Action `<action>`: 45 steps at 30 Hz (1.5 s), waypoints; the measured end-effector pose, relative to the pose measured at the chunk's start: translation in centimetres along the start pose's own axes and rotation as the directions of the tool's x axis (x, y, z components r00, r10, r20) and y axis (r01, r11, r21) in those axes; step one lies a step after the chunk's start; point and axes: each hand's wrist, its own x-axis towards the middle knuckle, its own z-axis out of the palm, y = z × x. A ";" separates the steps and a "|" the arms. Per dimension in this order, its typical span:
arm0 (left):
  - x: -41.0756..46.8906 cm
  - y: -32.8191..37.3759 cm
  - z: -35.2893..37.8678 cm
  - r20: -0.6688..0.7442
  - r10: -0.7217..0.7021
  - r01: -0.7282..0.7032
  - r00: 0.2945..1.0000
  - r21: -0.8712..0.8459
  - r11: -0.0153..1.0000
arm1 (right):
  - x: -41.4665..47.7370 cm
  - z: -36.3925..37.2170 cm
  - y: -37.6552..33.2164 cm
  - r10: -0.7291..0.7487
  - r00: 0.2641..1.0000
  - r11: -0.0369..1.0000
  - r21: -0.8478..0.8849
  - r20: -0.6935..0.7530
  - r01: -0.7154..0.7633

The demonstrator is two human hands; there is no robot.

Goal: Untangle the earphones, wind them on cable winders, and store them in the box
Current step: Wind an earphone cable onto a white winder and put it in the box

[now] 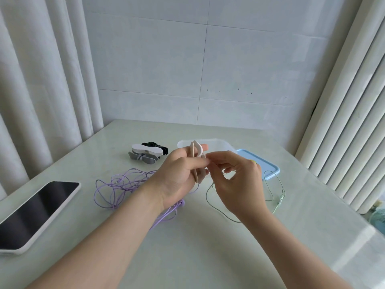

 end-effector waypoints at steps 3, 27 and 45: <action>0.2 -0.4 -0.2 0.017 0.010 -0.011 1.000 0.039 0.999 | 0.1 -0.2 0.3 0.041 0.999 0.999 0.004 -0.014 -0.041; -0.3 -0.1 -0.8 0.008 -0.012 0.009 1.000 0.223 0.975 | 0.6 -0.7 1.5 0.144 0.990 0.990 0.016 -0.003 -0.143; 0.0 0.2 -1.0 -0.088 -0.058 0.064 0.994 0.066 0.996 | 0.5 -0.5 1.2 0.186 0.982 0.978 -0.096 -0.008 -0.186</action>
